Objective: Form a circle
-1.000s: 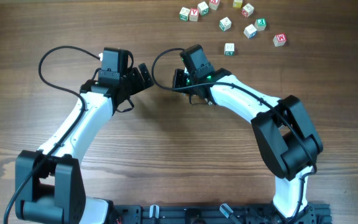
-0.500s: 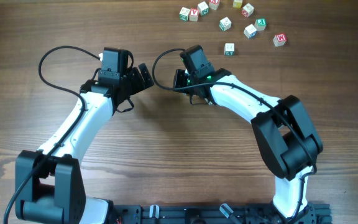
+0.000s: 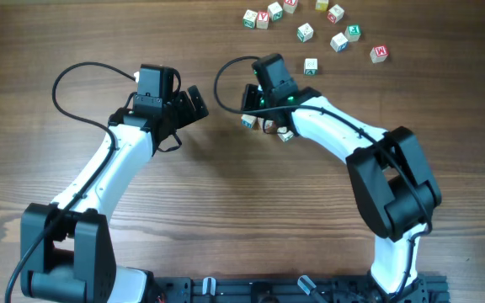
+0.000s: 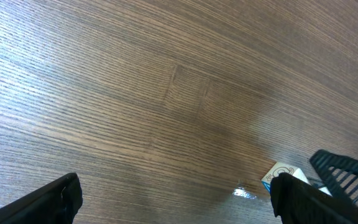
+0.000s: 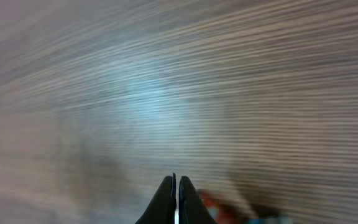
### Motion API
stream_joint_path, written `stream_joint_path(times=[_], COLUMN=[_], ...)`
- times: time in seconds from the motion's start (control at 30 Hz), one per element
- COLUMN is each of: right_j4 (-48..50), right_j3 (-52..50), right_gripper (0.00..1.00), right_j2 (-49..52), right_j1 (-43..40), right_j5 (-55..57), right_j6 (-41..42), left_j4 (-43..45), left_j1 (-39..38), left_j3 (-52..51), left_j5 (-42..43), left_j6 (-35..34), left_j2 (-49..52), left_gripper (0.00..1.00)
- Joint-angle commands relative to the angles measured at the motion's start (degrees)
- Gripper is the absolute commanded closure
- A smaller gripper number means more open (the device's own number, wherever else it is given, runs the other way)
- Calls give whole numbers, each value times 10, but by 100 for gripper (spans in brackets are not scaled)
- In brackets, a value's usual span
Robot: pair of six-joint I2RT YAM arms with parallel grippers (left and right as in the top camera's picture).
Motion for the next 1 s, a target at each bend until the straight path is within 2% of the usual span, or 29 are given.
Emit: stream_joint_path(times=[0.0,0.43,0.97], right_j4=[-26,-132,-131], right_j3=[12,11,-15], right_gripper=[95,95,95], right_j2=[-47,-64,-39], right_j1=[-1,-1,-3], right_j5=[78,172,156], right_j6=[-1,86,123], left_j4=[2,1,1], left_j1=[0,0,0], left_j3=[-2,-2,-2], left_j5=[0,0,0], left_j6=[9,9,9], left_j2=[-11,-11,-11], left_gripper=[0,0,0])
